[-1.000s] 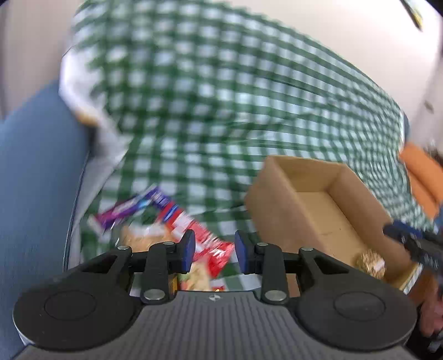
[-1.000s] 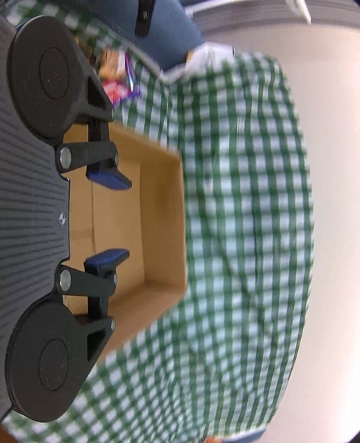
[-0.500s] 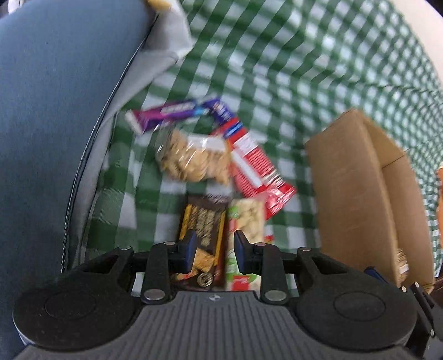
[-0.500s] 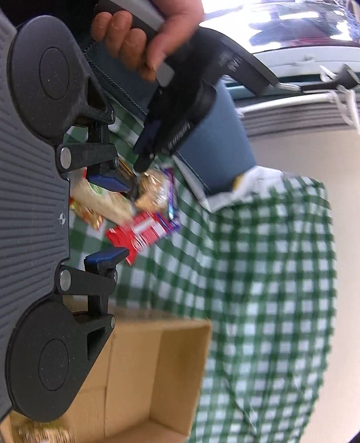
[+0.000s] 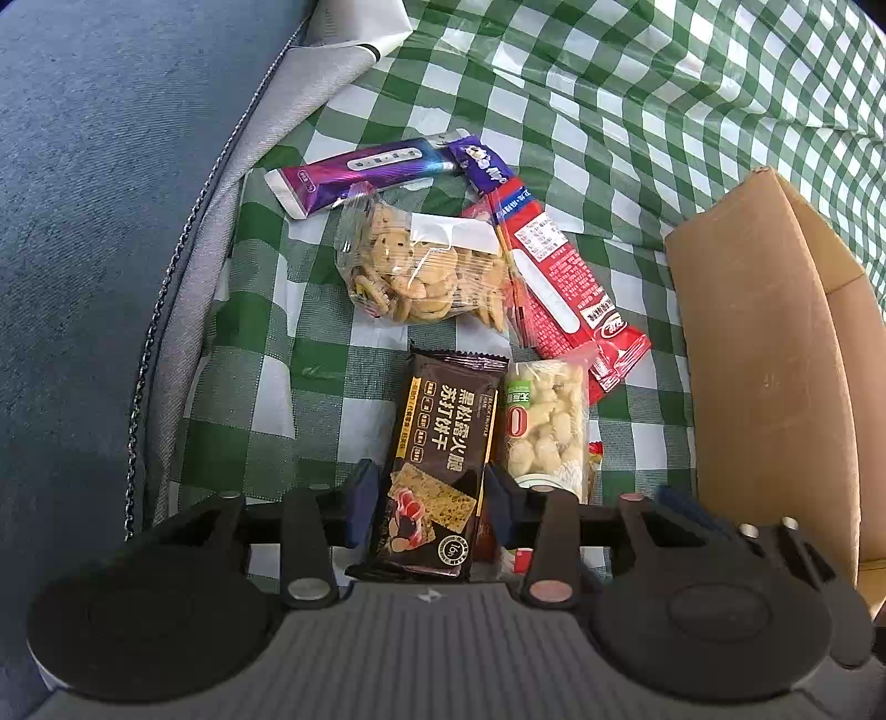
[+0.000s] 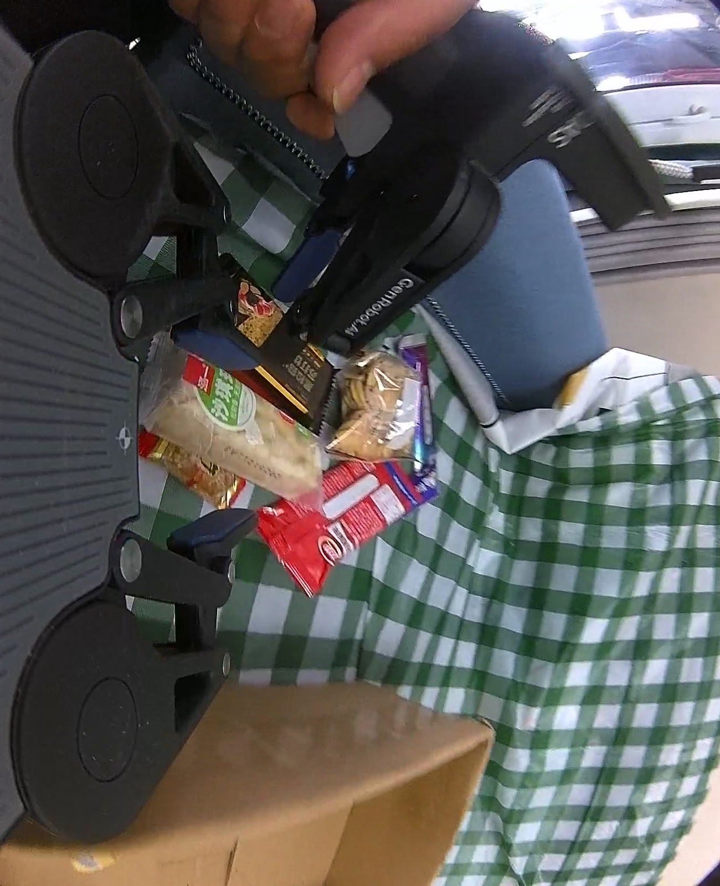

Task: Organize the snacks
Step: 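Reach the left tool to the dark biscuit packet while the right tool reaches the white nut bar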

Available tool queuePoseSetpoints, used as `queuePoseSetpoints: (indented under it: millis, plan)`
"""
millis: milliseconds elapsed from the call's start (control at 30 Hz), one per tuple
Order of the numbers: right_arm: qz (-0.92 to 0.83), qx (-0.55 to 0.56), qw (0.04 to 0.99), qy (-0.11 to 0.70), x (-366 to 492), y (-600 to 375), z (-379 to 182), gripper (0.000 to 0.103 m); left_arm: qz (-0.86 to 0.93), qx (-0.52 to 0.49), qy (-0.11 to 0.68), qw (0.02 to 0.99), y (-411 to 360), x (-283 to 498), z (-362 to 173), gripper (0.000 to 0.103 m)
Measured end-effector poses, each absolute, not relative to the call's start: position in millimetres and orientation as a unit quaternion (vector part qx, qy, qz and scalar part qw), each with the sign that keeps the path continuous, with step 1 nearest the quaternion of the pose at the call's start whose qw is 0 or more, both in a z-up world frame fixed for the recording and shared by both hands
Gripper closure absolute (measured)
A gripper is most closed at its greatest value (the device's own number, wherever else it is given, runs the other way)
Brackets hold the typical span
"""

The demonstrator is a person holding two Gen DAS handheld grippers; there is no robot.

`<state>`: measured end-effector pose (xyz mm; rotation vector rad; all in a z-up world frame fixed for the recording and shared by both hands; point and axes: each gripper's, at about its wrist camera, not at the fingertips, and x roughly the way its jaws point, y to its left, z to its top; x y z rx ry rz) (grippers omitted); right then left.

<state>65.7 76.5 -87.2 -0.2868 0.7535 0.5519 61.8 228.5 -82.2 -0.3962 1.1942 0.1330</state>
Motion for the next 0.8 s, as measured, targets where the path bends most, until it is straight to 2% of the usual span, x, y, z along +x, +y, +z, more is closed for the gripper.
queuePoseSetpoints:
  millis: [133, 300, 367, 433, 500, 600, 667, 700, 800]
  plan:
    - [0.263, -0.145, 0.871, 0.39, 73.3, 87.0, -104.9, 0.034, 0.058, -0.18, 0.562, 0.805, 225.7, 65.1, -85.3, 0.052]
    - [0.257, -0.156, 0.858, 0.417, 79.1, 92.0, -121.6, 0.034, 0.055, -0.167, 0.57, 0.802, 222.0, 68.9, -89.2, 0.051]
    - [0.255, -0.161, 0.855, 0.422, 79.9, 91.5, -123.5, 0.036, 0.054, -0.163, 0.573, 0.801, 220.9, 70.3, -90.6, 0.05]
    - [0.251, -0.163, 0.851, 0.432, 81.3, 88.7, -124.4, 0.049, 0.052, -0.156, 0.576, 0.801, 218.5, 72.1, -91.8, 0.05]
    - [0.248, -0.157, 0.851, 0.435, 82.5, 84.1, -122.0, 0.055, 0.051, -0.148, 0.579, 0.8, 215.3, 73.8, -93.4, 0.05]
    - [0.248, -0.147, 0.851, 0.438, 83.1, 76.9, -118.4, 0.057, 0.052, -0.14, 0.584, 0.798, 212.8, 75.6, -96.0, 0.051]
    - [0.246, -0.148, 0.853, 0.437, 82.7, 74.7, -116.5, 0.057, 0.052, -0.137, 0.585, 0.798, 212.8, 75.9, -97.0, 0.054]
    - [0.245, -0.145, 0.853, 0.438, 82.1, 72.5, -114.6, 0.057, 0.052, -0.136, 0.584, 0.799, 213.5, 75.5, -96.7, 0.061]
    - [0.246, -0.128, 0.851, 0.445, 79.3, 66.3, -107.5, 0.058, 0.05, -0.144, 0.573, 0.805, 218.1, 72.5, -91.6, 0.061]
